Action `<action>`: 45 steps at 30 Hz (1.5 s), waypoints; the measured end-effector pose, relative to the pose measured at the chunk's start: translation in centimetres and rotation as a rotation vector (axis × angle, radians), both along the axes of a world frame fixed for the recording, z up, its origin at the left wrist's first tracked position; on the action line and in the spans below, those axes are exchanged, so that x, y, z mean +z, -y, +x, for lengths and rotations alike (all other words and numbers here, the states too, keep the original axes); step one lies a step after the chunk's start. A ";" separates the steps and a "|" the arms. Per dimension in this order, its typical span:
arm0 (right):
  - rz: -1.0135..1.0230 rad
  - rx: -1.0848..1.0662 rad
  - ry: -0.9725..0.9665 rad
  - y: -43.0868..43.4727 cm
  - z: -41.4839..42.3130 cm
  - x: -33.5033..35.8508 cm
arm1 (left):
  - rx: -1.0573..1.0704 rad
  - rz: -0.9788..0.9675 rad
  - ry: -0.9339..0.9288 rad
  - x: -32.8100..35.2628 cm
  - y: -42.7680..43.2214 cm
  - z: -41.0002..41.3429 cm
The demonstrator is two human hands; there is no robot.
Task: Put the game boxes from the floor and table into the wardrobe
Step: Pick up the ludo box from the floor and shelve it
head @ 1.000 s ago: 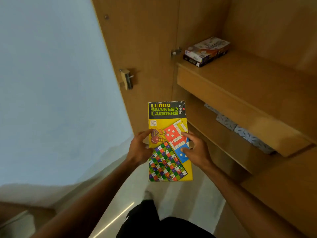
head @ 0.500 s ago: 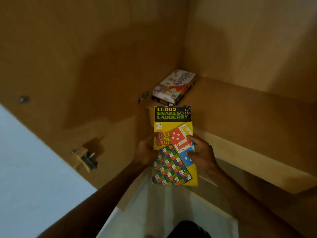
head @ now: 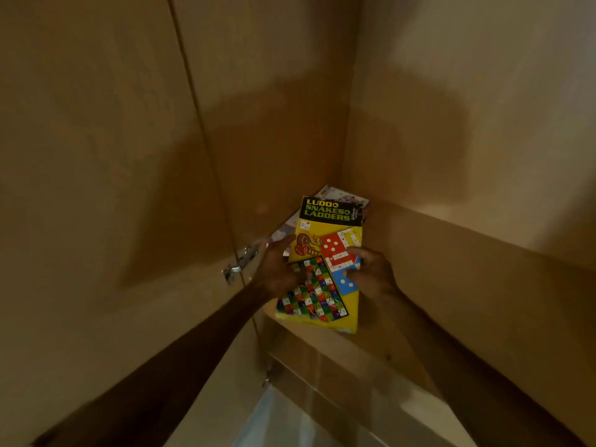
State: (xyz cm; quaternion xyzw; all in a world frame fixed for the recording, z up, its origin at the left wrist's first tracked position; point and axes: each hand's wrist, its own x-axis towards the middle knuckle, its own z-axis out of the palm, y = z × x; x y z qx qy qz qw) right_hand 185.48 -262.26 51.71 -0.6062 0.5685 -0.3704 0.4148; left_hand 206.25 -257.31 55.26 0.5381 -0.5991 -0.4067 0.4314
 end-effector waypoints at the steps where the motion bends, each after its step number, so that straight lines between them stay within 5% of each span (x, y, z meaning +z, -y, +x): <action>1: 0.008 -0.001 -0.003 1.9 -0.2 -0.1 | -0.052 0.073 -0.006 -0.2 1.5 0.2; 4: 0.013 0.030 -0.002 5.8 -0.7 -0.1 | -0.206 0.237 0.228 -0.3 4.6 0.8; 8: 0.001 0.073 0.003 7.7 -1.2 -0.3 | -0.350 0.200 0.579 -0.2 6.7 1.3; 19: -0.236 0.399 -0.192 6.8 -0.9 -0.2 | 0.265 -0.137 0.799 -2.2 6.7 2.7; 25: -0.329 0.403 -0.321 6.9 1.2 -1.0 | 0.327 -0.133 0.856 -3.1 6.2 2.6; 36: -0.353 0.367 -0.289 7.0 2.0 -1.9 | 0.294 -0.070 0.786 -3.9 4.8 2.3; 45: -0.363 0.311 0.024 -0.2 1.7 -3.8 | 0.592 0.119 0.167 -8.1 -3.5 0.3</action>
